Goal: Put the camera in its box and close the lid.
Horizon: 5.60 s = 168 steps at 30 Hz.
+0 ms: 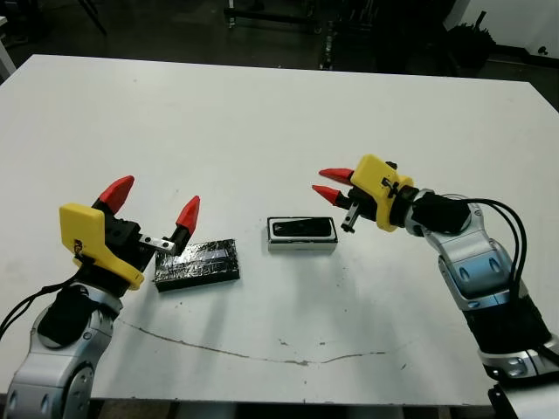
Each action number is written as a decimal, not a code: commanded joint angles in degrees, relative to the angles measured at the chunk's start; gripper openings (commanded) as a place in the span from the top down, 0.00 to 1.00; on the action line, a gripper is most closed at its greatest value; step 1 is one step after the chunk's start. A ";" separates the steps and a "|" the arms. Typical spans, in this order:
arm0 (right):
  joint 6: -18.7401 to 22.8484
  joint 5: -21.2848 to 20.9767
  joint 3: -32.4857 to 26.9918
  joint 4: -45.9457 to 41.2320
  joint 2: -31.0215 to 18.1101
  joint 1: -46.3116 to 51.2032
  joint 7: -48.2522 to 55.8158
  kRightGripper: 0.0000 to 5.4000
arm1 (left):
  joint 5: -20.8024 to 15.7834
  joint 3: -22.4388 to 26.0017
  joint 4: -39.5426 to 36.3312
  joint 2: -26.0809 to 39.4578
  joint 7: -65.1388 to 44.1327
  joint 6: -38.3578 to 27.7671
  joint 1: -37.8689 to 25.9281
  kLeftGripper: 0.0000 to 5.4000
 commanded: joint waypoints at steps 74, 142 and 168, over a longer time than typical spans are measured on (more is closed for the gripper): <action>3.99 23.78 -25.24 -32.05 2.84 33.32 -17.14 1.00 | -1.04 1.88 4.10 20.20 -21.03 -0.62 -6.83 0.00; -2.80 29.52 -26.96 -32.92 4.50 46.62 -20.06 1.00 | 8.05 -18.74 27.80 35.27 -60.06 3.82 -29.52 0.00; -4.05 29.53 -26.74 -32.94 5.51 47.52 -20.78 1.00 | 10.85 -21.01 30.36 34.88 -61.51 1.74 -30.46 0.00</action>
